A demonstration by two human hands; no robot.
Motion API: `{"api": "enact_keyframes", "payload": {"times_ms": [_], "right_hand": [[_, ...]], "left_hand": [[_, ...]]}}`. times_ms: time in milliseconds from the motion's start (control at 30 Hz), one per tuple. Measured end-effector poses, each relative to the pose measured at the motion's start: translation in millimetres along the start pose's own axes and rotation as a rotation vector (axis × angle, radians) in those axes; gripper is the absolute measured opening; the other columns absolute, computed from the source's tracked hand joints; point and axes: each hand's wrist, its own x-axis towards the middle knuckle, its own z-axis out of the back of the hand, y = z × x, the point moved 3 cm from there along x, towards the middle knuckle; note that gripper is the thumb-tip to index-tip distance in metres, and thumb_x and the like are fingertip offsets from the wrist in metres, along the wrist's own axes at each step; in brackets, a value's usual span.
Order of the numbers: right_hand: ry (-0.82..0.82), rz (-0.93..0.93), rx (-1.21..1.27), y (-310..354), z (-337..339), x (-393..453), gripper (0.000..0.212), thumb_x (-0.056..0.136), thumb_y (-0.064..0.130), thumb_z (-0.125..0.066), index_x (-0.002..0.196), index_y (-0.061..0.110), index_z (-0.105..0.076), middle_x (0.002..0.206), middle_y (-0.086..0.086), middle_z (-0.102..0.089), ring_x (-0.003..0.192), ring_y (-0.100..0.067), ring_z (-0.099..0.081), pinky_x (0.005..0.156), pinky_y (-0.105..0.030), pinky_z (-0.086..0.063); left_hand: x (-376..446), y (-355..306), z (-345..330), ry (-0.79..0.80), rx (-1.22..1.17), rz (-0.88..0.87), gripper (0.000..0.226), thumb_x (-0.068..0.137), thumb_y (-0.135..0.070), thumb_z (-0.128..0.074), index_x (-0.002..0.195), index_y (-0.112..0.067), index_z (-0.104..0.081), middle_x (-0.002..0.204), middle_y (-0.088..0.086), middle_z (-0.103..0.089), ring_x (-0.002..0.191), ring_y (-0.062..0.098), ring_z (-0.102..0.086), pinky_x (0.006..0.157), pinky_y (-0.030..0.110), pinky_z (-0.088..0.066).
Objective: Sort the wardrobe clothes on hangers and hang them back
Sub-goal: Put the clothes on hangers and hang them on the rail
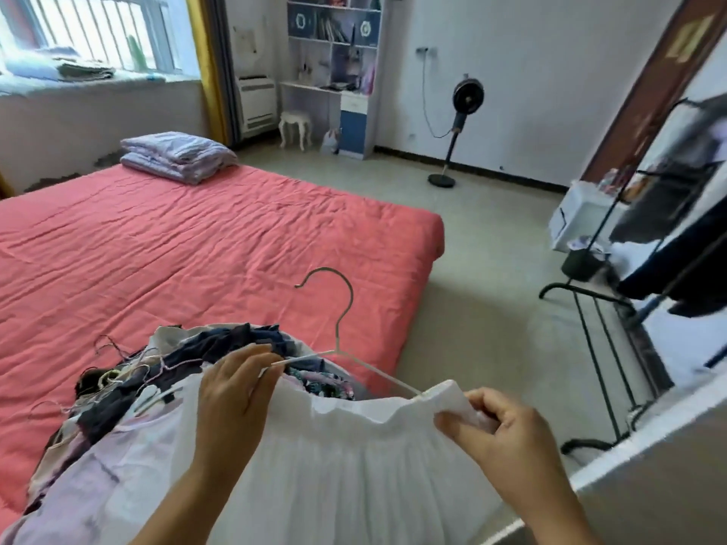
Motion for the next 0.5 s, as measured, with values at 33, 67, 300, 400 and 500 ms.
{"api": "enact_keyframes", "payload": {"times_ms": [33,67,300,400,500], "right_hand": [[-0.023,0.009,-0.016,-1.5,13.8,-13.7,0.024,0.061,0.044,-0.083,0.077,0.04,-0.066,0.062,0.013,-0.065,0.062,-0.01,-0.06,0.07,-0.035,-0.049],[-0.05,0.005,-0.03,-3.6,31.9,-32.0,0.026,0.061,0.044,-0.083,0.079,0.042,-0.065,0.064,0.015,-0.064,0.064,-0.009,-0.059,0.071,-0.034,-0.047],[-0.336,-0.049,-0.14,-22.1,161.5,-133.3,0.024,0.06,0.037,-0.084,0.075,0.038,-0.064,0.069,0.01,-0.061,0.071,-0.006,-0.056,0.06,-0.017,-0.04],[-0.463,-0.088,-0.187,-27.2,214.2,-166.1,0.025,0.06,0.04,-0.083,0.071,0.032,-0.062,0.064,0.011,-0.059,0.065,-0.006,-0.054,0.053,-0.015,-0.036],[-0.589,-0.156,-0.238,-29.9,259.0,-201.8,0.043,0.053,0.058,-0.077,0.065,0.021,-0.058,0.052,0.008,-0.05,0.053,-0.008,-0.046,0.047,-0.017,-0.03]], "left_hand": [[-0.8,-14.1,-2.6,-0.008,-0.003,-0.028,0.035,0.092,-0.034,-0.047,0.09,-0.01,-0.072,0.101,0.004,-0.068,0.093,0.028,-0.064,0.079,0.054,-0.048],[-3.0,-32.0,-6.8,-0.015,-0.016,-0.069,0.034,0.092,-0.034,-0.047,0.09,-0.01,-0.072,0.1,0.003,-0.068,0.092,0.029,-0.064,0.078,0.054,-0.048],[-23.2,-166.9,-34.0,0.024,-0.243,-0.3,0.019,0.09,-0.031,-0.053,0.092,-0.024,-0.07,0.093,-0.005,-0.068,0.083,0.024,-0.063,0.071,0.049,-0.046],[-32.8,-226.1,-53.4,0.092,-0.37,-0.348,0.019,0.092,-0.04,-0.049,0.098,-0.031,-0.064,0.092,-0.011,-0.066,0.083,0.019,-0.062,0.07,0.047,-0.046],[-41.6,-282.9,-70.8,0.15,-0.478,-0.393,0.02,0.091,-0.045,-0.047,0.1,-0.034,-0.061,0.09,-0.016,-0.064,0.082,0.015,-0.059,0.071,0.046,-0.046]]}}
